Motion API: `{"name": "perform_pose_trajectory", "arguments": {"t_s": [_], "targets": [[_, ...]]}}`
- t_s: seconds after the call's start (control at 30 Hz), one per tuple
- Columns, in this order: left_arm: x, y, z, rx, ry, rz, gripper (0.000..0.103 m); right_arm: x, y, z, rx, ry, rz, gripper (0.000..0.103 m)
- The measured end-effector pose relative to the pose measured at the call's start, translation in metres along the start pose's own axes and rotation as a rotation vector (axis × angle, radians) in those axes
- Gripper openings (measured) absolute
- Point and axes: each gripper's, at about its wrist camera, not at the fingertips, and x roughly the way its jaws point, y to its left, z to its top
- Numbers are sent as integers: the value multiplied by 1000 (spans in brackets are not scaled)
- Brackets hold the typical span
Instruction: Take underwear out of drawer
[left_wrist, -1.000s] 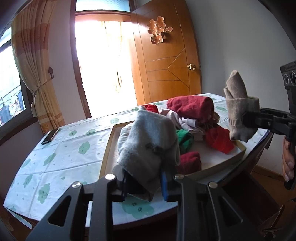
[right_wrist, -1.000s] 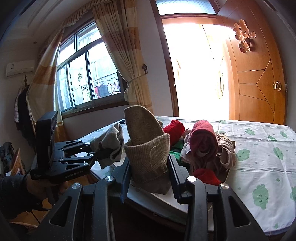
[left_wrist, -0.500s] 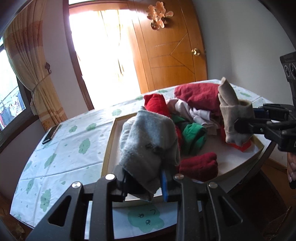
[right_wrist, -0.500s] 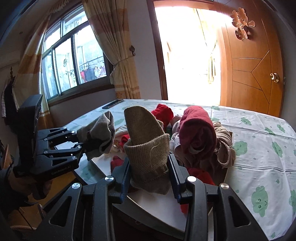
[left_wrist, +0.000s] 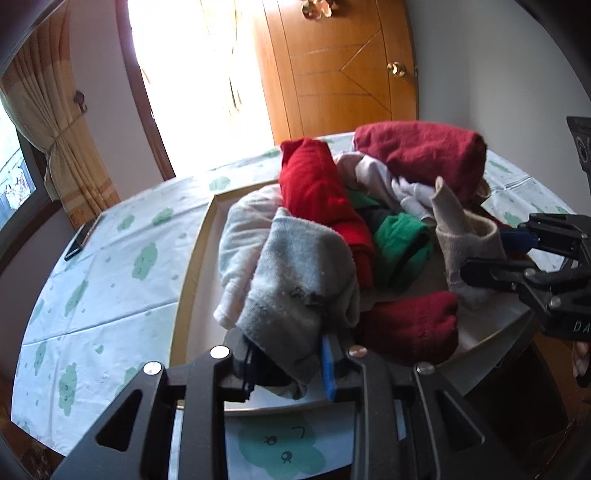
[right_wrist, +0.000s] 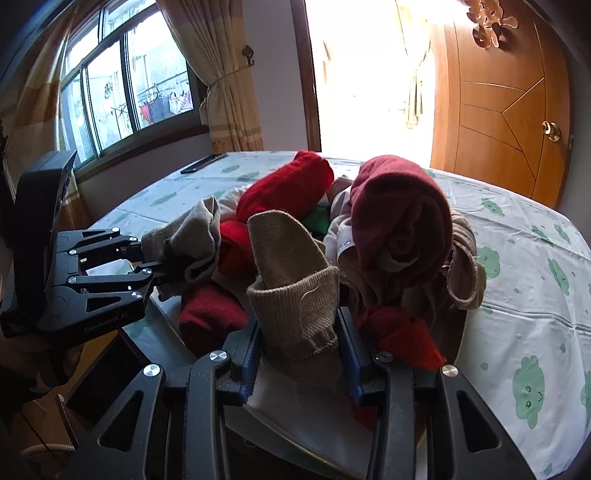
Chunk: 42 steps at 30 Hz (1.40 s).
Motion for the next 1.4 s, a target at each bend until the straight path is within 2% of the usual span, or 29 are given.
{"name": "perform_pose_trajectory", "arguments": {"t_s": [0.17, 0.2, 0.23, 0.37, 0.43, 0.5, 0.57, 0.63, 0.77, 0.9, 1.17, 1.4], "targets": [[9, -4, 0, 16, 33, 6, 28, 13, -2, 1, 7, 42, -19, 42], [10, -5, 1, 20, 36, 14, 34, 15, -3, 1, 11, 45, -19, 42], [11, -6, 1, 22, 40, 18, 36, 16, -3, 2, 13, 48, -19, 42], [15, -10, 0, 39, 50, 24, 37, 22, -2, 7, 6, 75, -32, 43], [14, -11, 0, 44, 45, 35, 45, 22, -2, 9, 10, 74, -45, 46], [10, -11, -1, 46, 36, 39, 49, 20, -1, 9, 19, 62, -44, 59], [3, -12, -3, 42, 17, 44, 57, 16, 5, 11, 19, 29, -49, 63], [-7, -10, -5, 33, -21, 35, 69, 9, 7, 9, 17, -2, -50, 66], [-32, -12, -10, 15, -92, 20, 72, -11, 13, 3, 20, -68, -53, 72], [-54, -14, -15, -3, -147, 3, 81, -31, 21, -3, 28, -121, -47, 74], [-98, -22, -35, -24, -255, -21, 88, -83, 36, -28, 56, -258, -58, 80], [-114, -30, -49, -39, -296, -1, 92, -100, 49, -44, 51, -310, -59, 82]]}}
